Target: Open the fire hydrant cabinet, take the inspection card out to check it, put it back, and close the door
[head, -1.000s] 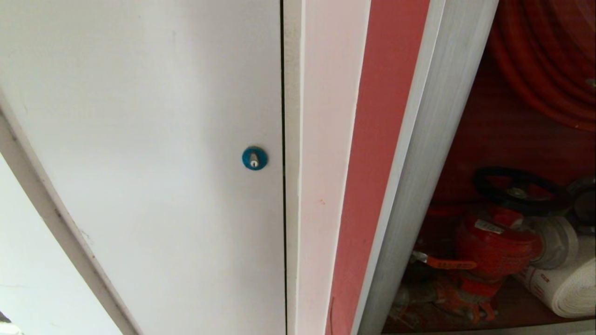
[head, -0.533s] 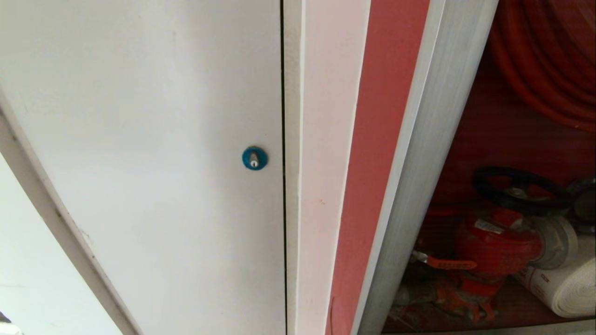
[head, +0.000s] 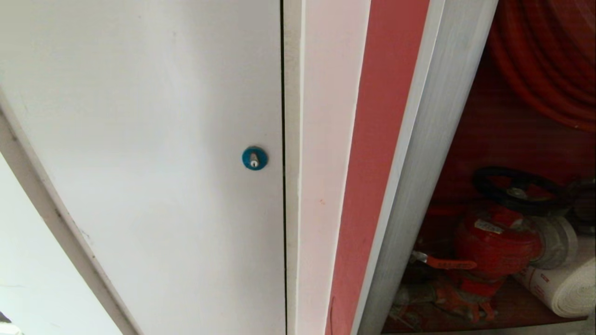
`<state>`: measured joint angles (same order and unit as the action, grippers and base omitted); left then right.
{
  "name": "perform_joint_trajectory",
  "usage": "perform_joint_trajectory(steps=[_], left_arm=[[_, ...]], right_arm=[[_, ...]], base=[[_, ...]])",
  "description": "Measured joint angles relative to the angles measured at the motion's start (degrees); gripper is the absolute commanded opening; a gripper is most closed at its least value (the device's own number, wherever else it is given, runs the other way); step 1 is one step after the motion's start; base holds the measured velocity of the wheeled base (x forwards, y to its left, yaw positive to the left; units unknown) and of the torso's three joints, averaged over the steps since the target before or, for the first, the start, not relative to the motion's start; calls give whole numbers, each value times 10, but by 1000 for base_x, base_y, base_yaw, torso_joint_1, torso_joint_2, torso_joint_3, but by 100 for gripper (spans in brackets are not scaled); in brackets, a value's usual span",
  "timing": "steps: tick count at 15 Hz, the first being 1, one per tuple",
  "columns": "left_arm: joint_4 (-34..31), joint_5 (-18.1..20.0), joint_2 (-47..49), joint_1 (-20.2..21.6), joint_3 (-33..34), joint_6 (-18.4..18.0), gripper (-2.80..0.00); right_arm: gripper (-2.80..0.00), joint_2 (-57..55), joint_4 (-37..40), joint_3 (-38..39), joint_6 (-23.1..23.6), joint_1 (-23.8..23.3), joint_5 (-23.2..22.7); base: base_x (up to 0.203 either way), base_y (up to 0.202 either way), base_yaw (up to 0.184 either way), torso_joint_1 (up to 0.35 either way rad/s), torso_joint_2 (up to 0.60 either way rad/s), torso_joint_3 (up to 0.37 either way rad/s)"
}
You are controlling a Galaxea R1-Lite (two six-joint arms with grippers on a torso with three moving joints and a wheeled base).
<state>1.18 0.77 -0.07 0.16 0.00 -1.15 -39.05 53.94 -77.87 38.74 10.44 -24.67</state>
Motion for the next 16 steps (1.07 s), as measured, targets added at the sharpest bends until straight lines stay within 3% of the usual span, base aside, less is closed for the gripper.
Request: perform_joint_trajectory(steps=[4, 7, 12, 16], left_arm=[[0, 0, 0, 0, 0, 0, -280], [0, 0, 0, 0, 0, 0, -280], [0, 0, 0, 0, 0, 0, -280], [0, 0, 0, 0, 0, 0, -280]], right_arm=[[-280, -3, -17, -4, -167, -1, -168], [-280, -17, -72, 0, -254, 0, -248], [-280, -80, -207, 14, -358, 7, -297], [-280, -145, -333, 23, -454, 70, -303]], base=[[0, 0, 0, 0, 0, 0], [0, 0, 0, 0, 0, 0], [0, 0, 0, 0, 0, 0], [0, 0, 0, 0, 0, 0]])
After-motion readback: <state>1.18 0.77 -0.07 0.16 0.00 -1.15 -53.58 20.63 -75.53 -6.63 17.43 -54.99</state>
